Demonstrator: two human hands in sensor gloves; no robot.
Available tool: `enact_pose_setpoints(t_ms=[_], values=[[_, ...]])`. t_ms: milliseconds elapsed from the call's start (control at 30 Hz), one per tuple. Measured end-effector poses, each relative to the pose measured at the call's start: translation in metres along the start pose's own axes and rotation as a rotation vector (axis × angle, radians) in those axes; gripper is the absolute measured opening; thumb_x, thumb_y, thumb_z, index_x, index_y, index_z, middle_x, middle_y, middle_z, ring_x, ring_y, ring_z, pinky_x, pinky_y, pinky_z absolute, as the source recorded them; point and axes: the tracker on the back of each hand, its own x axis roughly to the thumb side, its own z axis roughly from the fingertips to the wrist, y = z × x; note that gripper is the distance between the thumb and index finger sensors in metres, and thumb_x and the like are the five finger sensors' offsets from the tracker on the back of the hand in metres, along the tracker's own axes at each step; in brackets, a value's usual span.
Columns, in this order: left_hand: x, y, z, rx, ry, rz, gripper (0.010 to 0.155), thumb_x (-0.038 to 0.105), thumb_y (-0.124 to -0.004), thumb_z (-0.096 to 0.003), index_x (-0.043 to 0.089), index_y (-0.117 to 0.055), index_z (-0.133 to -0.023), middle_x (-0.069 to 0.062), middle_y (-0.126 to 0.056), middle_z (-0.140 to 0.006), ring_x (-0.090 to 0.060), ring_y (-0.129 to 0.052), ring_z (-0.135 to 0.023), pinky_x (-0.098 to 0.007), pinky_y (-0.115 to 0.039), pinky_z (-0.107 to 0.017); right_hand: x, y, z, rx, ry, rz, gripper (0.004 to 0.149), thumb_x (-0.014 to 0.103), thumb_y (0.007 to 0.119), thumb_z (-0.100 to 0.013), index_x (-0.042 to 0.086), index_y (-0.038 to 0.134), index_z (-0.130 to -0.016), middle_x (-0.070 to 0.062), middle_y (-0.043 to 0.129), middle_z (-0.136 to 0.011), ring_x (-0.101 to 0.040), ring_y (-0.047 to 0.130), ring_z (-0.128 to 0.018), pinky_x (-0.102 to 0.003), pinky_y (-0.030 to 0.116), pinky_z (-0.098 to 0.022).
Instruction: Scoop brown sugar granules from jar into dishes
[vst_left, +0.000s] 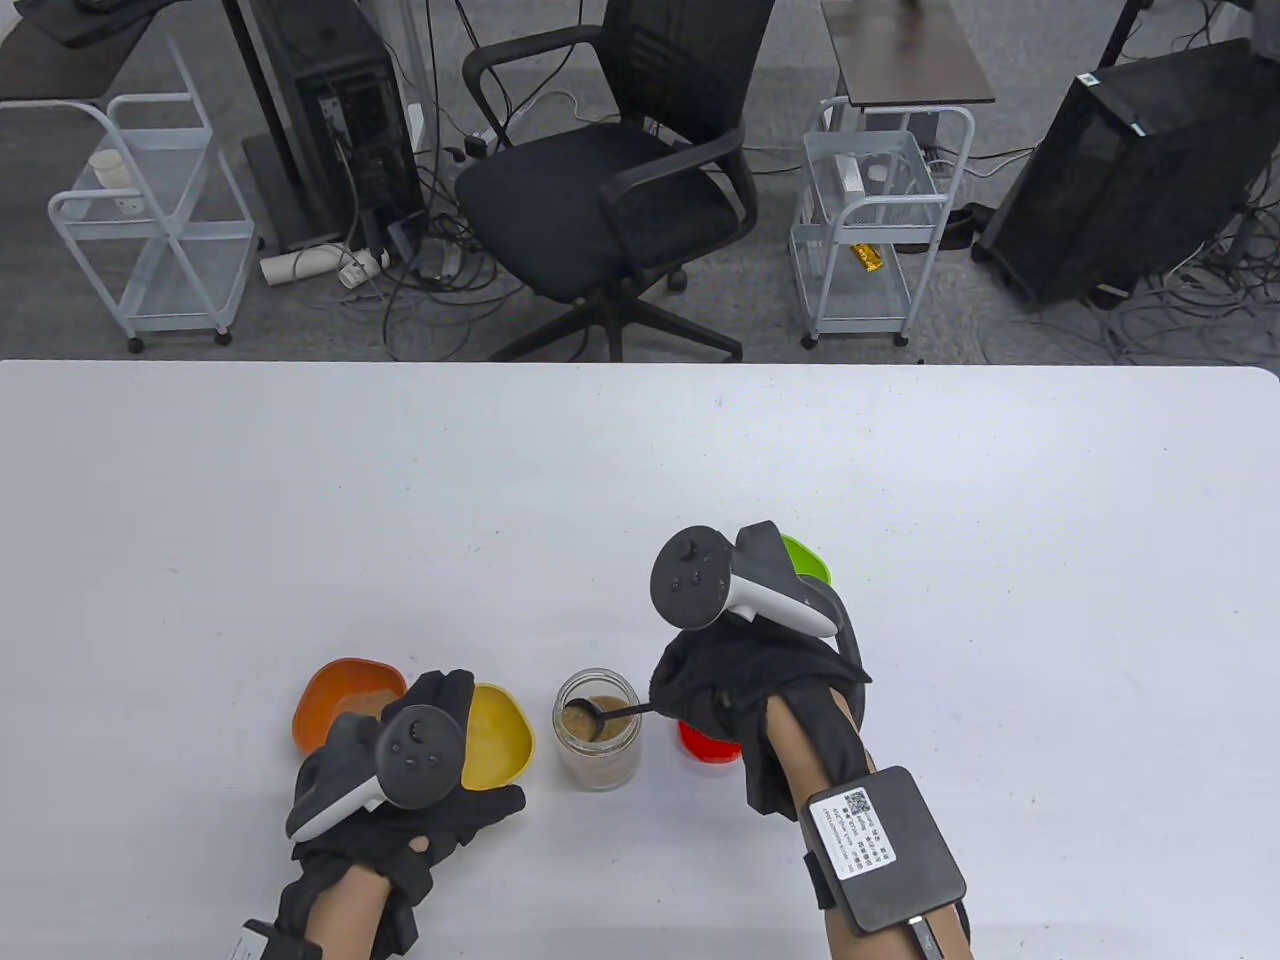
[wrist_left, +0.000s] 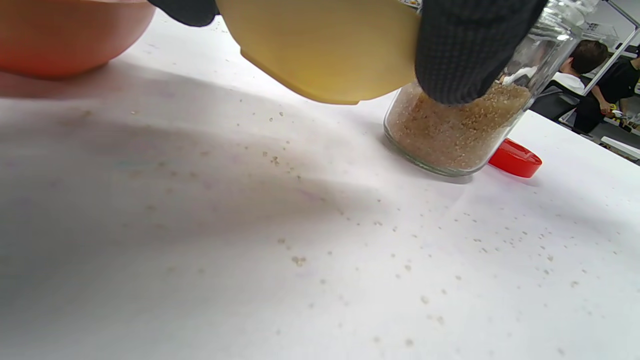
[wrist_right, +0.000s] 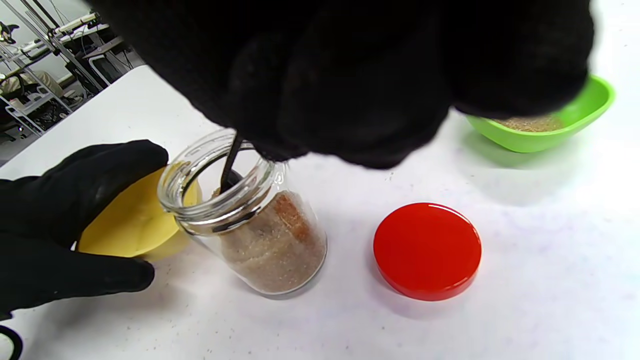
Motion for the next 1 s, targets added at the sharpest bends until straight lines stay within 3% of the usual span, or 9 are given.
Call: enact_pose_setpoints(t_ms=[600,1000], values=[[-0.001,0.0,0.001,0.025,-0.03,0.02,0.115,0.061,-0.085,-0.054,-0.005,-0.014,-0.116,-0.036,-0.017,-0.119,-0.059,-0.037,-0.106,-0.06,-0.054,-0.081,-0.037,-0.009,0.021,-0.048,-0.007,-0.147,0.04,0.039,0.083,-0.052,0.019,0.093,-0.085,0.007,0.103,-0.045,-0.014,0.105,-0.023,-0.039,0.094,-0.032],[-0.003,0.001,0.001,0.033,-0.035,0.038,0.115,0.062,-0.085,-0.0537,-0.005,-0.015,-0.117,-0.036,-0.018,-0.119,-0.059,-0.038,-0.106,-0.059,-0.054,-0.081,-0.042,-0.016,0.034,-0.091,-0.059,-0.227,0.04,0.039,0.083,-0.053,0.019,0.093,-0.085,0.007,0.103,-0.046,-0.014,0.105,-0.024,-0.039,0.094,-0.032]])
